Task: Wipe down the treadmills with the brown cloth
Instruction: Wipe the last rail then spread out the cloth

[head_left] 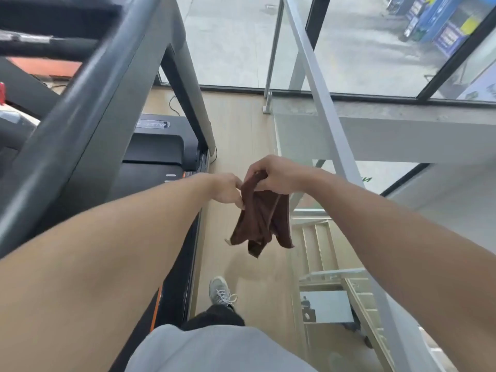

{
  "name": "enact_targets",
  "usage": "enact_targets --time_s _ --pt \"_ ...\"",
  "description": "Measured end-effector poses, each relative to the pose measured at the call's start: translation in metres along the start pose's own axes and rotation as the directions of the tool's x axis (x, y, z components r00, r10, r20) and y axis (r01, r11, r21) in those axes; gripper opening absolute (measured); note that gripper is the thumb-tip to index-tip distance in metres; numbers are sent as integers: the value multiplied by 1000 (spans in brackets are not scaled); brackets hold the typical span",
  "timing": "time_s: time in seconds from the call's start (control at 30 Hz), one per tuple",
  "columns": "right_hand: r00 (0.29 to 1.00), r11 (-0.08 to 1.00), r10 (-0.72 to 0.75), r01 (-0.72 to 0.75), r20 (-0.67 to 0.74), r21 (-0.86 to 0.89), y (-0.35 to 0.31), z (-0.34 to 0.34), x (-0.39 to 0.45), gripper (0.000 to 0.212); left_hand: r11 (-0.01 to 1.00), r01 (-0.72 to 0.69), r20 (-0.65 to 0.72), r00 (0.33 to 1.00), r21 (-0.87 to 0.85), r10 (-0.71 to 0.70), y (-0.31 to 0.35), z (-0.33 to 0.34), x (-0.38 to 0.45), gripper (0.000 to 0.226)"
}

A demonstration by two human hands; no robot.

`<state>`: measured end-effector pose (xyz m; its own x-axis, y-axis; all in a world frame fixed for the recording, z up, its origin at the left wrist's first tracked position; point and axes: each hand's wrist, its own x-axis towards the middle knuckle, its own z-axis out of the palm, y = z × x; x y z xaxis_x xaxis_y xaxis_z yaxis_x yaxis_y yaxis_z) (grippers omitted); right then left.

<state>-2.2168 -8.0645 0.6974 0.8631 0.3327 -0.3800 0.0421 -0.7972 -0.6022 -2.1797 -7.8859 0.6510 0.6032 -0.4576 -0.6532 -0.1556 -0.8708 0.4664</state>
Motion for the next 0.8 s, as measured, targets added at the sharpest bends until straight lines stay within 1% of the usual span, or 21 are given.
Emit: enact_targets --time_s 0.1,0.17,0.23,0.33,0.4,0.43,0.47,0.5,0.53,0.57,0.6,0.63,0.67,0.7,0.77,0.8 --pt "998 997 55 -56 -28 -54 17 -50 38 14 984 -58 45 997 -168 66 1 -13 54 33" --pt "997 995 80 -80 -6 -66 27 -79 61 15 964 -76 63 993 -255 95 7 -24 84 36" --pt "993 988 101 -94 53 -123 36 -104 83 16 955 -68 40 996 -289 83 14 -38 111 42" --pt "982 937 176 -145 69 -319 55 -147 113 15 952 -84 -47 996 -293 74 19 -68 144 38" --pt "976 879 218 -191 11 -436 76 -174 133 19 958 -90 -120 991 -271 59 17 -92 167 21" --pt "973 858 229 -214 -25 -467 88 -186 144 21 960 -94 -168 985 -262 51 18 -105 179 12" --pt "971 849 232 -231 -57 -475 99 -197 156 21 962 -101 -221 974 -253 45 20 -118 191 9" --pt "970 852 225 -239 -87 -466 111 -208 169 20 967 -131 -277 958 -220 67 24 -133 205 12" --pt "970 861 215 -242 -110 -448 124 -219 183 19 973 -156 -315 944 -168 97 31 -149 218 22" --pt "970 873 208 -243 -128 -423 136 -230 197 19 980 -165 -326 938 -114 120 36 -164 231 24" --pt "968 886 206 -246 -142 -393 148 -242 211 20 986 -148 -314 942 -79 117 42 -177 243 12" --pt "967 898 203 -247 -156 -364 159 -254 225 20 990 -127 -305 947 -61 103 46 -189 256 12" --pt "965 909 195 -244 -174 -338 168 -267 239 19 994 -94 -310 948 -54 72 50 -201 267 28" --pt "963 917 188 -243 -194 -315 177 -279 251 18 997 -69 -338 939 -32 54 52 -211 277 38" --pt "959 929 184 -242 -215 -281 190 -302 276 17 998 22 -417 908 -57 -44 53 -232 291 42" --pt "954 932 191 -250 -230 -263 196 -312 289 18 994 73 -422 901 -75 -98 53 -242 298 44"
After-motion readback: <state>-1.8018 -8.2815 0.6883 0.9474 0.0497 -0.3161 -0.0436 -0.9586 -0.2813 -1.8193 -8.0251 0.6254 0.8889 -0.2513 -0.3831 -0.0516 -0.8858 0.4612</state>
